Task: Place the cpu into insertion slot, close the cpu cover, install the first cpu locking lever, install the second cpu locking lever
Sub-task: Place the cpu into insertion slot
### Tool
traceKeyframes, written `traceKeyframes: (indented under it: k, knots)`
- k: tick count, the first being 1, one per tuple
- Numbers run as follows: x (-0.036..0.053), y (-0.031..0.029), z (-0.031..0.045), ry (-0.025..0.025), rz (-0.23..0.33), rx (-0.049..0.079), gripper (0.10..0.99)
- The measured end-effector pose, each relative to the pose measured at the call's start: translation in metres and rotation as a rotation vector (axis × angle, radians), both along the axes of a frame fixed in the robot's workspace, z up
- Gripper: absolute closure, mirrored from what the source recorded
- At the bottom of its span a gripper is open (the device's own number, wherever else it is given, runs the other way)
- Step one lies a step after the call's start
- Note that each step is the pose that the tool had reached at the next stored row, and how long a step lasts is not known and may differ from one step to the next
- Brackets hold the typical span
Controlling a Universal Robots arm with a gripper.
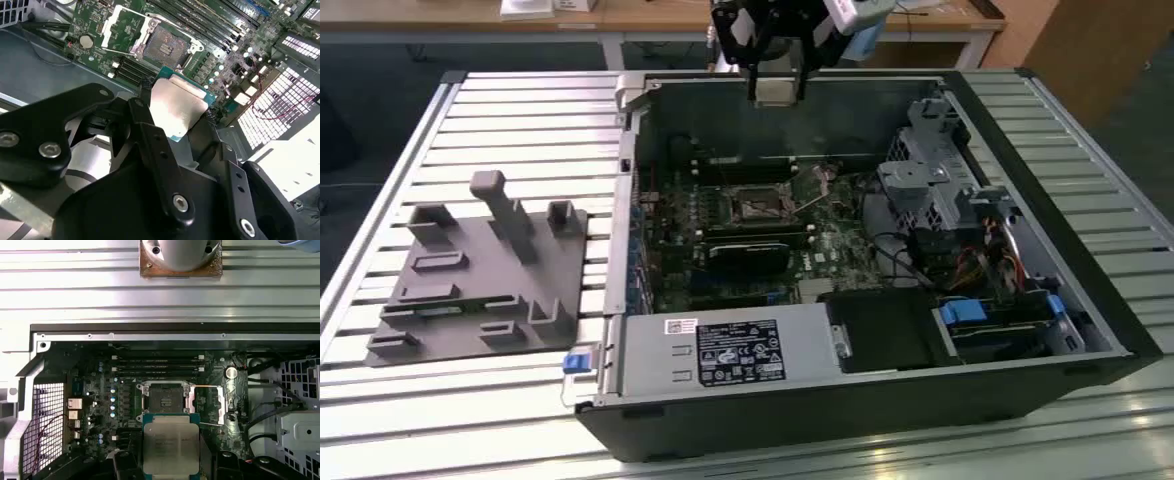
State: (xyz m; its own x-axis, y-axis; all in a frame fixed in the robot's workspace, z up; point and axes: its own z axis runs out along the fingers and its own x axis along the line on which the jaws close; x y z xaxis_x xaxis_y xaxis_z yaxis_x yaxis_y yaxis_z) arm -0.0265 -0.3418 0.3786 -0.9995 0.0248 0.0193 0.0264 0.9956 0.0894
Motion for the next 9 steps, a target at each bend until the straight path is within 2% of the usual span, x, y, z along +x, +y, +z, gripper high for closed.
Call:
traceKeyframes:
  k: [9]
  knots:
    - [0.0000,0.0000,0.0000,0.0001,-0.001,0.000,0.545]
